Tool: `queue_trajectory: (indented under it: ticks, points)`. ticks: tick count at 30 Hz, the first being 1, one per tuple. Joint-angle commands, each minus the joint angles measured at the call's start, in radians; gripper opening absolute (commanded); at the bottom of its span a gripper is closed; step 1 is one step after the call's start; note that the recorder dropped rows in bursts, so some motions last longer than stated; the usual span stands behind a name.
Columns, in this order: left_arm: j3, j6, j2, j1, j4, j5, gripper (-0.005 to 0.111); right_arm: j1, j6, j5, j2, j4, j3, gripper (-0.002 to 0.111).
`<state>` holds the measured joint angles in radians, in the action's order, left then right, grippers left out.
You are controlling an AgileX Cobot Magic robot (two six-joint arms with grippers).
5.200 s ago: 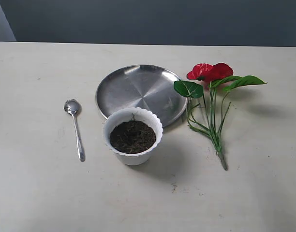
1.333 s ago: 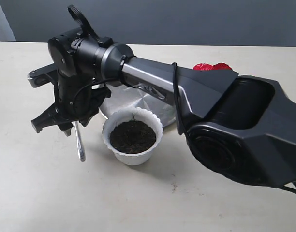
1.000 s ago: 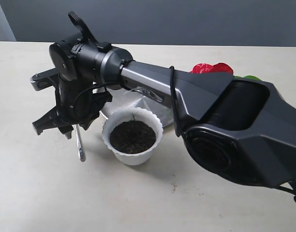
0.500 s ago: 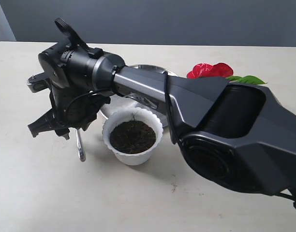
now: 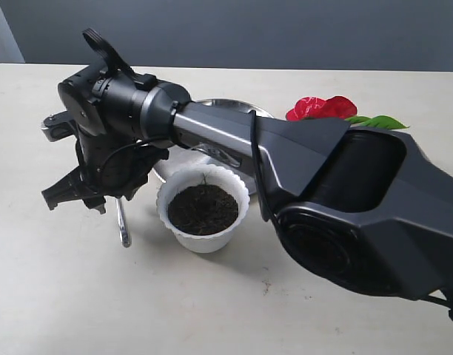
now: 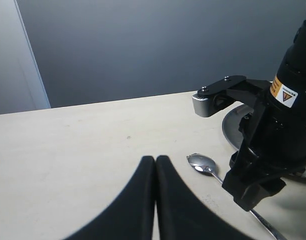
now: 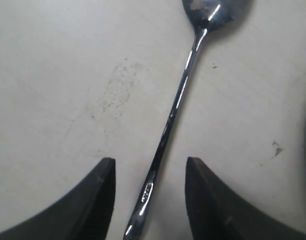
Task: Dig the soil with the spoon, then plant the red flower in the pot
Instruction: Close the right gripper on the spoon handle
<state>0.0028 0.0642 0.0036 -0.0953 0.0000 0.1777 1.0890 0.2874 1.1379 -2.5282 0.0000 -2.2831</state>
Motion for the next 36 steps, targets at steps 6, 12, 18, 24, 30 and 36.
queue_trajectory:
  ticks: [6, 12, 18, 24, 30, 36]
  points:
    - [-0.003, 0.000, -0.004, -0.007, 0.000, -0.014, 0.000, -0.002, 0.002, 0.006, 0.005, -0.014, -0.005, 0.044]
    - [-0.003, 0.000, -0.004, -0.007, 0.000, -0.014, 0.000, -0.002, 0.002, -0.006, -0.008, -0.016, -0.005, 0.044]
    - [-0.003, 0.000, -0.004, -0.007, 0.000, -0.014, 0.000, -0.002, 0.033, -0.037, -0.029, -0.055, -0.005, 0.043]
    - [-0.003, 0.000, -0.004, -0.007, 0.000, -0.014, 0.000, -0.002, 0.046, -0.069, -0.029, -0.058, -0.005, 0.043]
    - [-0.003, 0.000, -0.004, -0.007, 0.000, -0.014, 0.000, -0.002, 0.050, -0.097, -0.029, -0.062, -0.005, 0.043]
    - [-0.003, 0.000, -0.004, -0.007, 0.000, -0.014, 0.000, -0.002, 0.050, -0.100, -0.029, -0.077, -0.005, 0.043]
